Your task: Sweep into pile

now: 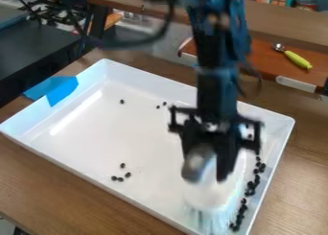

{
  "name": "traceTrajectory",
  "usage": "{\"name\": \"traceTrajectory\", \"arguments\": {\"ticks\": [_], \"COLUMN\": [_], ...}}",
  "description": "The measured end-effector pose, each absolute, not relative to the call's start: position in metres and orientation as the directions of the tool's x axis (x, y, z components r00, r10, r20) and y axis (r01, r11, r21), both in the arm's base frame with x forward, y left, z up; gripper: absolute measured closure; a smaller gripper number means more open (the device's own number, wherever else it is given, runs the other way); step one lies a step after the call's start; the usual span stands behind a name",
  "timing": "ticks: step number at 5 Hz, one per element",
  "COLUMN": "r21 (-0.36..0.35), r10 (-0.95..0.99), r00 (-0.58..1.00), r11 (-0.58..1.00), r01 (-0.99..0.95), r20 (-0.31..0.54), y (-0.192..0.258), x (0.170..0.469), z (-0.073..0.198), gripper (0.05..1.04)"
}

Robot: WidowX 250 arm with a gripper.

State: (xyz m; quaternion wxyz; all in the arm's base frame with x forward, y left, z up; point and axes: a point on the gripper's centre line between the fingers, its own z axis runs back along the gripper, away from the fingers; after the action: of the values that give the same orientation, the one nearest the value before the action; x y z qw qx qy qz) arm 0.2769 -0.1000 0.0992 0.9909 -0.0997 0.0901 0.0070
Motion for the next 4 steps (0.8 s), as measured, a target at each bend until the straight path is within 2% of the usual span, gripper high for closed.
{"name": "traceTrajectory", "arguments": {"ticks": [1, 2, 3, 4], "r21": [-0.242, -0.238, -0.143, -0.053], "r10": [0.083, 0.123, 0.152, 0.192], "r00": [0.990, 0.989, 0.988, 0.981], "r11": [0.964, 0.961, 0.977, 0.980], "r01": [-0.108, -0.139, -0.156, -0.194], "r20": [-0.110, -0.082, -0.039, -0.041], "y": [-0.040, 0.005, 0.045, 0.100], "x": [0.296, 0.303, 0.312, 0.316], "z": [0.139, 0.160, 0.166, 0.144], "gripper": [0.596, 0.596, 0.596, 0.596]}}
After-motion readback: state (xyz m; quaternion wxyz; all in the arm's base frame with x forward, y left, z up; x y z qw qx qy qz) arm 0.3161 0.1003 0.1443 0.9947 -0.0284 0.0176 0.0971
